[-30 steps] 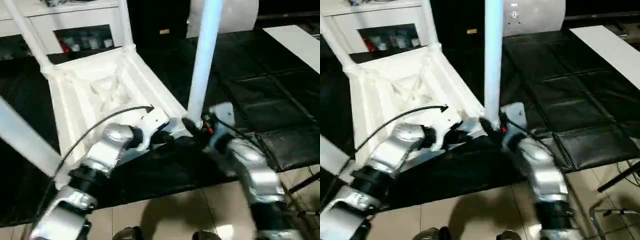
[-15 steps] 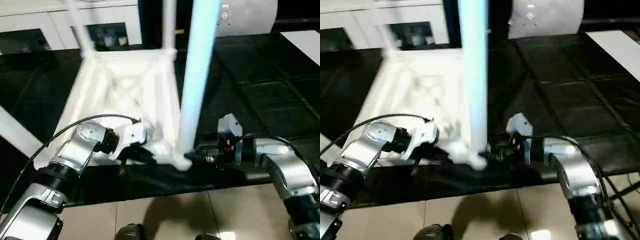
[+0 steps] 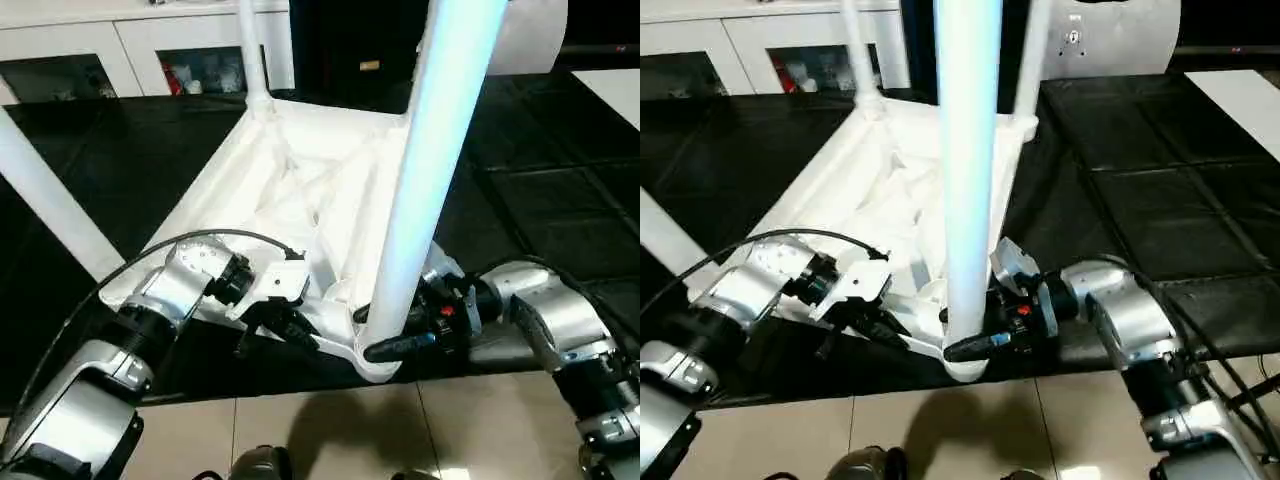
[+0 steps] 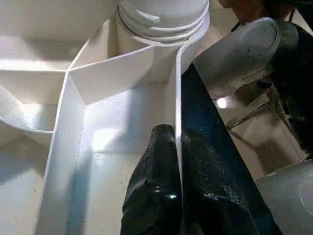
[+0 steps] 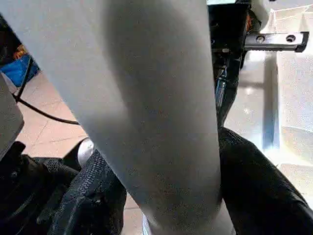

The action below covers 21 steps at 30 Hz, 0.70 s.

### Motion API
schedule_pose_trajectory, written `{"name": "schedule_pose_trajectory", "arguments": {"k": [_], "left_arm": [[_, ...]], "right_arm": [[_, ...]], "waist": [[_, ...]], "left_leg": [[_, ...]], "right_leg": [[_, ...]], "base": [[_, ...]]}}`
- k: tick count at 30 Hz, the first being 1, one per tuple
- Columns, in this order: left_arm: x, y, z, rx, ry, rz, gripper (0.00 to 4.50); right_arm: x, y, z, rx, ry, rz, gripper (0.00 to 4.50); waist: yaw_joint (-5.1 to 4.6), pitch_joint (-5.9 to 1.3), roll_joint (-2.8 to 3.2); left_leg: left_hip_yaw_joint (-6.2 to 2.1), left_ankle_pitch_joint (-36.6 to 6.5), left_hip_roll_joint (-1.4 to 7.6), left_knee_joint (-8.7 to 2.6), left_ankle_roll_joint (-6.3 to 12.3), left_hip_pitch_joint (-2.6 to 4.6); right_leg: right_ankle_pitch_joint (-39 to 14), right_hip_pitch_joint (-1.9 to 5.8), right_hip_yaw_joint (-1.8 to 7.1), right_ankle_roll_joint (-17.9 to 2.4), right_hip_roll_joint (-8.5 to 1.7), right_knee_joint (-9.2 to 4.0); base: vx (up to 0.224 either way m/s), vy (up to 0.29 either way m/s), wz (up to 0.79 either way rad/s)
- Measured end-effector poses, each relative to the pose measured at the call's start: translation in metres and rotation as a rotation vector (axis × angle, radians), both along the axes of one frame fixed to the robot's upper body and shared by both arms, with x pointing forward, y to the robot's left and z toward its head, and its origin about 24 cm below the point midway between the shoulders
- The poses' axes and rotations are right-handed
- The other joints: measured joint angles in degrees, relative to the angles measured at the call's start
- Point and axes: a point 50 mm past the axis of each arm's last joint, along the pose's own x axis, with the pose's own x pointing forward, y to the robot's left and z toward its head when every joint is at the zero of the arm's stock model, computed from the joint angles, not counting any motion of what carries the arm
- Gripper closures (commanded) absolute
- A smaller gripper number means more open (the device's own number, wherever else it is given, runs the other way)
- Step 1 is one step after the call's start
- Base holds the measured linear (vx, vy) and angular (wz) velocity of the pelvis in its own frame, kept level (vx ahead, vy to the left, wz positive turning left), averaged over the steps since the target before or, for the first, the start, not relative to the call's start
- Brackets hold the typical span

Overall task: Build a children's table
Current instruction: Rotate leg to tighten

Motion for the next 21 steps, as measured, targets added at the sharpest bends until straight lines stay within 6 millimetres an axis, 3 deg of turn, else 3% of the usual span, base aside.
{"name": "schedule_pose_trajectory", "arguments": {"k": [7, 11, 15, 17, 21], "left_arm": [[0.002, 0.001, 0.000, -0.015, 0.010, 0.021, 4.50], [0.006, 0.008, 0.000, -0.029, 0.018, 0.137, 4.50], [0.012, 0.013, -0.001, -0.050, -0.001, 0.314, 4.50], [0.016, 0.008, -0.002, -0.084, -0.014, 0.450, 4.50], [0.024, -0.014, -0.003, -0.145, -0.023, 0.634, 4.50]], "right_arm": [[0.001, 0.000, 0.000, 0.005, 0.005, -0.017, 2.28], [0.001, 0.004, -0.002, 0.064, -0.021, -0.171, 2.30], [0.008, 0.011, -0.006, 0.092, -0.082, -0.438, 2.37], [0.018, 0.015, -0.007, 0.097, -0.111, -0.639, 2.40], [0.035, 0.019, -0.005, 0.087, -0.162, -0.952, 2.41]], "waist": [[-0.02, 0.00, 0.00], [-0.39, 0.08, 0.15], [-2.62, 0.10, 0.21], [-4.38, 0.11, 0.19], [-5.50, 0.09, 0.20]], "left_leg": [[0.00, 0.0, 0.00, 0.00, -0.01, 0.07], [0.04, 0.0, 0.00, -0.04, -0.03, 0.17], [0.06, 0.1, 0.02, -0.17, -0.15, 0.32], [0.05, 0.1, 0.02, -0.20, -0.17, 0.36], [0.07, 0.1, -0.01, -0.58, -0.26, 0.43]], "right_leg": [[0.0, 0.02, 0.03, 0.0, 0.00, 0.05], [0.0, -0.04, 0.13, 0.0, 0.01, 0.14], [0.0, -0.16, 0.16, 0.0, 0.03, 0.08], [0.0, -0.24, 0.16, 0.0, 0.04, 0.06], [0.0, -0.35, 0.17, 0.0, 0.07, -0.04]], "base": [[0.000, 0.000, 0.00], [0.000, 0.000, 0.00], [0.000, 0.000, 0.00], [0.000, 0.000, 0.00], [0.000, 0.000, 0.00]]}}
